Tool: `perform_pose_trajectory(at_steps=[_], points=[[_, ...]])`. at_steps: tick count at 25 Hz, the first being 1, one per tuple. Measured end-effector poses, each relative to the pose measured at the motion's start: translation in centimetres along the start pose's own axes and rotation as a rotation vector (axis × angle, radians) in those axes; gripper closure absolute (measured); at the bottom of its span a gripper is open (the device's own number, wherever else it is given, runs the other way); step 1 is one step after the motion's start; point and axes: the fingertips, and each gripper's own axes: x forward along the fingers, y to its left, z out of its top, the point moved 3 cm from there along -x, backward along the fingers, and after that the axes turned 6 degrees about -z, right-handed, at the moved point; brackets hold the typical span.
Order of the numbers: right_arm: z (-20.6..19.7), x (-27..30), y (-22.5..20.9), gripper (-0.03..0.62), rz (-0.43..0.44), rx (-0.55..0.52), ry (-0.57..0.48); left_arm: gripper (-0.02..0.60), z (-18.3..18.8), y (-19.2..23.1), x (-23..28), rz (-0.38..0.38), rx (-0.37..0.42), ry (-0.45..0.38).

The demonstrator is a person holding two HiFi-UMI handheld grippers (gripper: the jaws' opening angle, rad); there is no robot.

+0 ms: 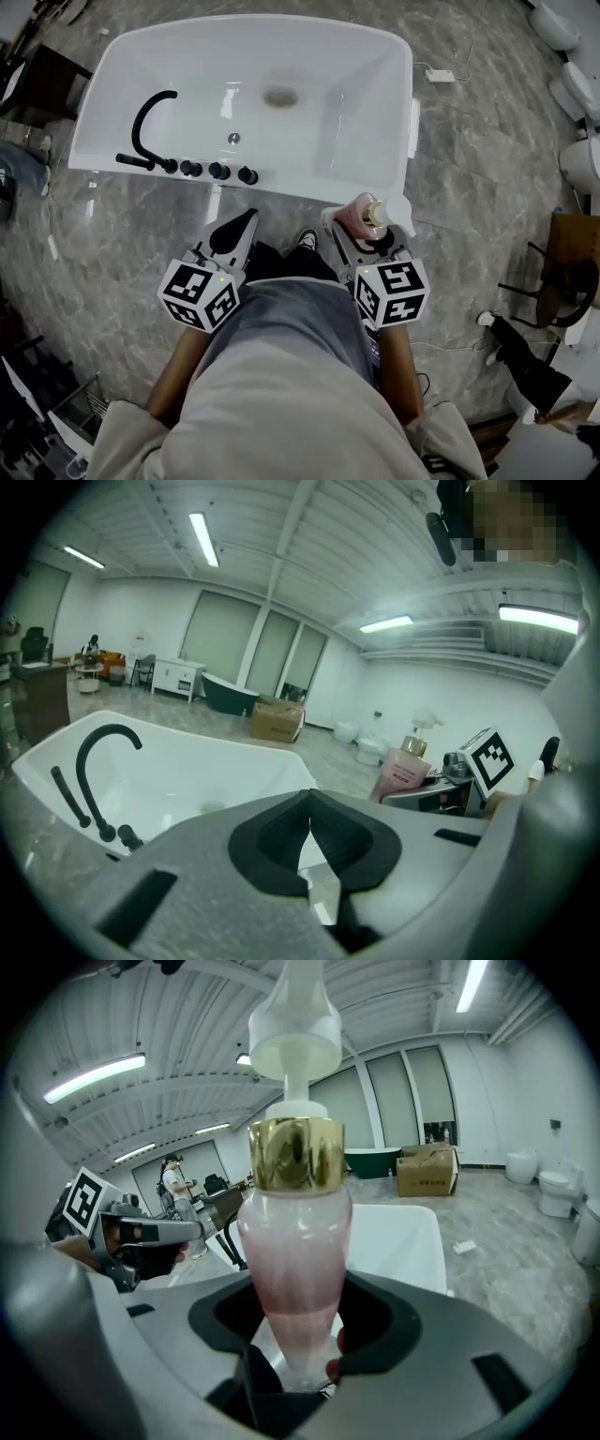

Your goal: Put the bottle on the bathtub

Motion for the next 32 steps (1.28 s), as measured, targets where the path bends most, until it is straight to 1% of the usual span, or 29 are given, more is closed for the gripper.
perform_pose_trajectory(at_steps=[3, 7, 13, 15, 18, 19, 23, 27, 32], points=[[-0.5, 0.9, -0.6, 0.375, -0.002, 0.004, 0.006, 0.577, -0.3, 0.2, -0.6, 0.025, -0.013, -0.003], [-0.5, 1.4, -0.9, 0.375, -0.006, -0.017, 0.017, 0.577, -0.3, 0.0, -0.8, 0.003, -0.067, -0.024], [-0.6, 2.7, -0.9, 0.375, -0.014, -0.017, 0.026, 0.577, 0.1, 0.7, -0.1, -0.008, -0.078, -0.017], [-0.7, 3.2, -1.2, 0.375, -0.020, -0.016, 0.033, 0.577, 0.2, 1.0, 0.4, -0.005, -0.062, -0.001], [-1.1, 3.9, -1.7, 0.375, -0.026, -0.004, 0.053, 0.577, 0.3, 1.1, 0.7, 0.011, 0.024, 0.043], [-1.3, 4.2, -1.8, 0.375, -0.029, 0.001, 0.061, 0.577, 0.4, 1.2, 0.8, 0.012, 0.036, 0.043], [-2.0, 5.2, -2.1, 0.375, -0.040, 0.018, 0.082, 0.578, 0.7, 1.9, 0.6, 0.014, -0.017, 0.000], [-2.6, 6.1, -2.5, 0.375, -0.045, 0.021, 0.110, 0.577, 0.1, 2.4, 0.8, 0.015, -0.054, 0.015], [-3.4, 7.2, -3.0, 0.375, -0.050, 0.023, 0.136, 0.577, 0.0, 2.8, 0.7, 0.027, -0.062, 0.018]])
